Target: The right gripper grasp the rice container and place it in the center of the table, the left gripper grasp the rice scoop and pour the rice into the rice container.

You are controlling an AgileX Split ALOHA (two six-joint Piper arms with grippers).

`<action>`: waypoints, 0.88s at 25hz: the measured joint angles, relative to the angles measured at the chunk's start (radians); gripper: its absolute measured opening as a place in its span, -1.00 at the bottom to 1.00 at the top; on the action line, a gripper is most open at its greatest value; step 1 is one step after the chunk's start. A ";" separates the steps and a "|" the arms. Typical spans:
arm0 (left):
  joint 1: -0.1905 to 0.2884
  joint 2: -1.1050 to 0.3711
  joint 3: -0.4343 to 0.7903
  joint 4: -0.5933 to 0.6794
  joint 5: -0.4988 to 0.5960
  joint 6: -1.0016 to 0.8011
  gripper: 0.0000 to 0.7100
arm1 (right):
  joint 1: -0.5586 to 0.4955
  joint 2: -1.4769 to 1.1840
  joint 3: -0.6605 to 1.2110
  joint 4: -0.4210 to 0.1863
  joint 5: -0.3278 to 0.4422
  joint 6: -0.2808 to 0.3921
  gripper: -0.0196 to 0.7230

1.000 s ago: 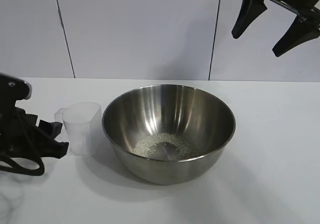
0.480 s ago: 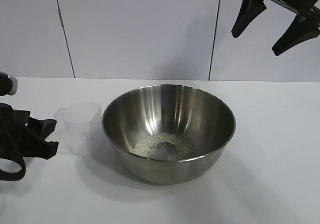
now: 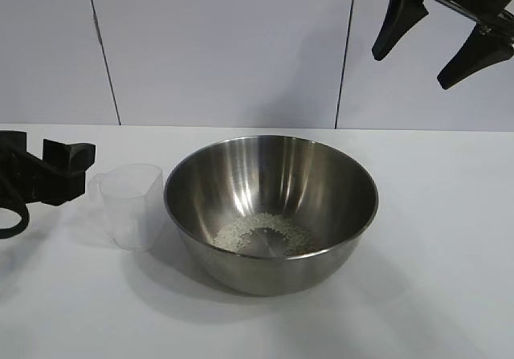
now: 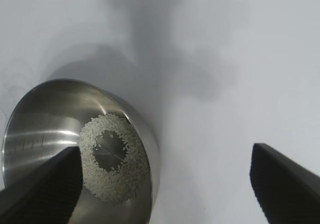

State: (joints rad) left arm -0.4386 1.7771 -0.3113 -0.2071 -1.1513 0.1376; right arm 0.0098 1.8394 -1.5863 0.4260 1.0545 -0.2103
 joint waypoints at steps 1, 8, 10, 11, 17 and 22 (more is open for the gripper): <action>0.000 -0.004 0.001 0.000 0.000 -0.007 0.65 | 0.000 0.000 0.000 0.000 0.000 0.000 0.75; 0.000 -0.053 0.001 -0.003 0.006 -0.097 0.68 | 0.000 0.000 0.000 0.000 0.000 0.000 0.75; 0.000 -0.105 0.000 -0.004 0.061 -0.126 0.68 | 0.000 0.000 0.000 0.000 0.000 0.000 0.75; 0.000 -0.134 -0.006 -0.004 0.120 -0.138 0.68 | 0.000 0.000 0.000 0.000 0.000 0.000 0.75; 0.000 -0.353 -0.176 -0.004 0.699 -0.162 0.68 | 0.000 0.000 0.000 0.000 0.000 0.000 0.75; 0.026 -0.395 -0.439 0.000 1.256 -0.159 0.68 | 0.000 0.000 0.000 0.000 0.000 0.000 0.75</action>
State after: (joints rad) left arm -0.4130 1.3823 -0.7502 -0.2072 0.1050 -0.0212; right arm 0.0098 1.8394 -1.5863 0.4260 1.0545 -0.2103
